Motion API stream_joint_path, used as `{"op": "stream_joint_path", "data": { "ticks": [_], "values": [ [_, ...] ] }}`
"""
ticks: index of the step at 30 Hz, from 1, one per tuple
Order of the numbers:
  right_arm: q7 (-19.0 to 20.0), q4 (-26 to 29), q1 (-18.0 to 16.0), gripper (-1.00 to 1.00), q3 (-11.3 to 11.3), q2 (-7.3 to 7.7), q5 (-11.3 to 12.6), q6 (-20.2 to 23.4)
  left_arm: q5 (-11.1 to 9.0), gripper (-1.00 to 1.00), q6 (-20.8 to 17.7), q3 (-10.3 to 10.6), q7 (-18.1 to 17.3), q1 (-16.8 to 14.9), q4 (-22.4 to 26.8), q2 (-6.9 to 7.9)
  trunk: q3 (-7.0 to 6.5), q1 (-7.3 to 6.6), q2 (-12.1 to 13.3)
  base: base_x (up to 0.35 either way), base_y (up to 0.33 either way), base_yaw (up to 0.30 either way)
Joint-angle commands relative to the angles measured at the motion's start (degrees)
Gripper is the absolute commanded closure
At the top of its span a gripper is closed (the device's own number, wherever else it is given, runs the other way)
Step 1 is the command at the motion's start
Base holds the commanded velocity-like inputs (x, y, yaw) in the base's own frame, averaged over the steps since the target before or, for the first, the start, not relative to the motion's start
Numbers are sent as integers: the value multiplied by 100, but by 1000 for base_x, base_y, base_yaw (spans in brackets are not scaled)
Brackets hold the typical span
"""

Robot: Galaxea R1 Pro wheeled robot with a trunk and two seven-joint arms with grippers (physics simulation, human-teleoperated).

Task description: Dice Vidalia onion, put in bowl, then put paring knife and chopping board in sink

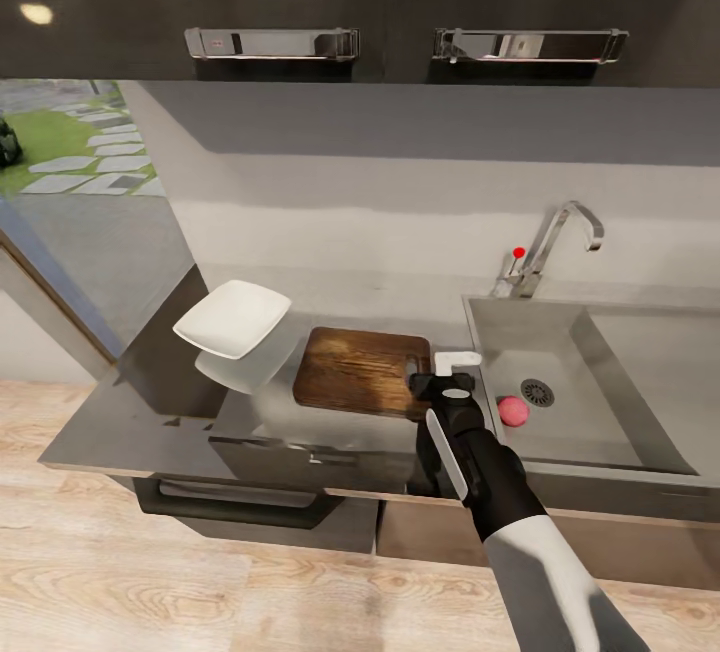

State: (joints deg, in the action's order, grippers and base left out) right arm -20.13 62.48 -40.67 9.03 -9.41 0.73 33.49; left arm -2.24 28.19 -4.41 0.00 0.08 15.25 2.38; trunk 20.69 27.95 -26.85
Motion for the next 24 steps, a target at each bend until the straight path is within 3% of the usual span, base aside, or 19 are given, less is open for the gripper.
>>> {"op": "stream_joint_path", "data": {
  "ticks": [1, 24],
  "values": [
    [-17, 1, -3, -100, 11, 1, 52, 43, -22, -100, 11, 1, 0, 0, 5, 0, 8, 3, -7, 0, 0, 0],
    [-17, 9, -3, -100, 19, 1, 50, 43, -30, -100, 11, 1, 0, 0, 5, 0, 8, 3, -7, 0, 0, 0]
  ]
}}
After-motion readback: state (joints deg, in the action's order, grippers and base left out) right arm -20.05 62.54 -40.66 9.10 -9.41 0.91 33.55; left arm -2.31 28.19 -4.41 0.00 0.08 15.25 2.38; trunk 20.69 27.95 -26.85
